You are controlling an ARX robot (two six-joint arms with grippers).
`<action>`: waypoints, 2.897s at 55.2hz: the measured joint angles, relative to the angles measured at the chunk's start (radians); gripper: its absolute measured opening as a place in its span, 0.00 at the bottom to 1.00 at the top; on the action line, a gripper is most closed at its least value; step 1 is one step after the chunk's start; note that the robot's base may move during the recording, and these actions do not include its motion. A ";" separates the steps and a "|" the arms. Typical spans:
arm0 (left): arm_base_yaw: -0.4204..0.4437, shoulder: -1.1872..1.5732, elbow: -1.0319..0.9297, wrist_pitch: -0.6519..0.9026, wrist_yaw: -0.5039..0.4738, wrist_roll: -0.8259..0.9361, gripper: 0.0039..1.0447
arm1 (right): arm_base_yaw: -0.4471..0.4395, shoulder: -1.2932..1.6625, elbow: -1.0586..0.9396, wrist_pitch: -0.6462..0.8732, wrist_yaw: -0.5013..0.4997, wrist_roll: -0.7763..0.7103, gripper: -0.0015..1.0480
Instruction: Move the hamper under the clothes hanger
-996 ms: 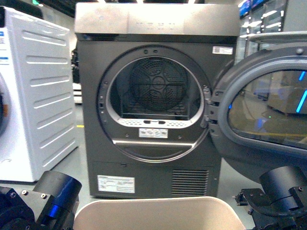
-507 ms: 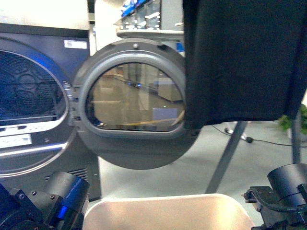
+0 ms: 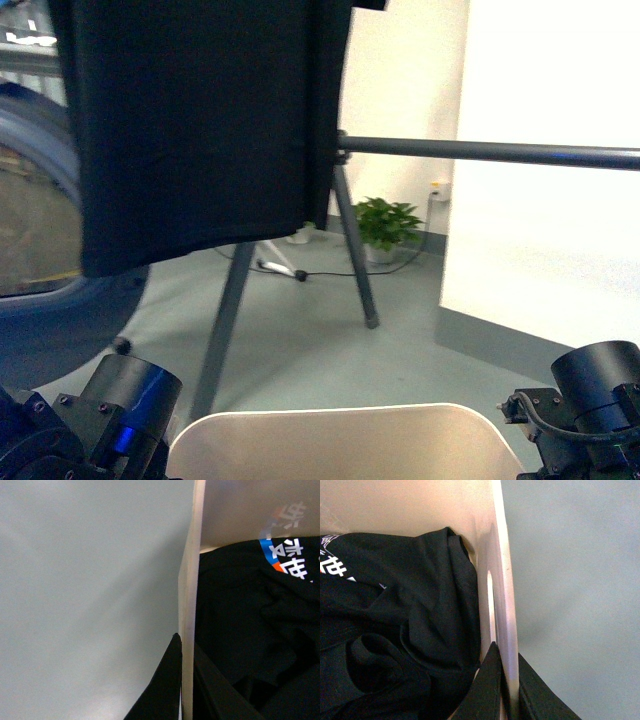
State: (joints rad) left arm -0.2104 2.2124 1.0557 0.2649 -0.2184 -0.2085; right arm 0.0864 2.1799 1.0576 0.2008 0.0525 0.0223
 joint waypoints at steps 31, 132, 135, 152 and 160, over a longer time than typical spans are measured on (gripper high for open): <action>-0.002 0.000 0.001 0.000 0.000 0.000 0.04 | -0.002 0.000 0.000 0.000 -0.001 0.000 0.03; -0.042 0.086 0.055 -0.180 -0.020 0.031 0.08 | 0.039 0.127 0.065 -0.114 0.116 0.301 0.03; -0.041 0.086 0.045 -0.176 -0.027 0.033 0.17 | 0.040 0.131 0.066 -0.108 0.121 0.295 0.06; -0.027 0.002 0.041 -0.098 -0.110 0.096 0.65 | 0.019 0.082 0.074 -0.086 0.204 0.341 0.54; -0.032 -0.120 0.068 -0.070 -0.117 0.161 0.91 | 0.003 -0.061 0.080 -0.060 0.222 0.342 0.79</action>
State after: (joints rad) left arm -0.2420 2.0922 1.1240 0.1951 -0.3355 -0.0471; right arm 0.0895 2.1185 1.1374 0.1413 0.2745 0.3641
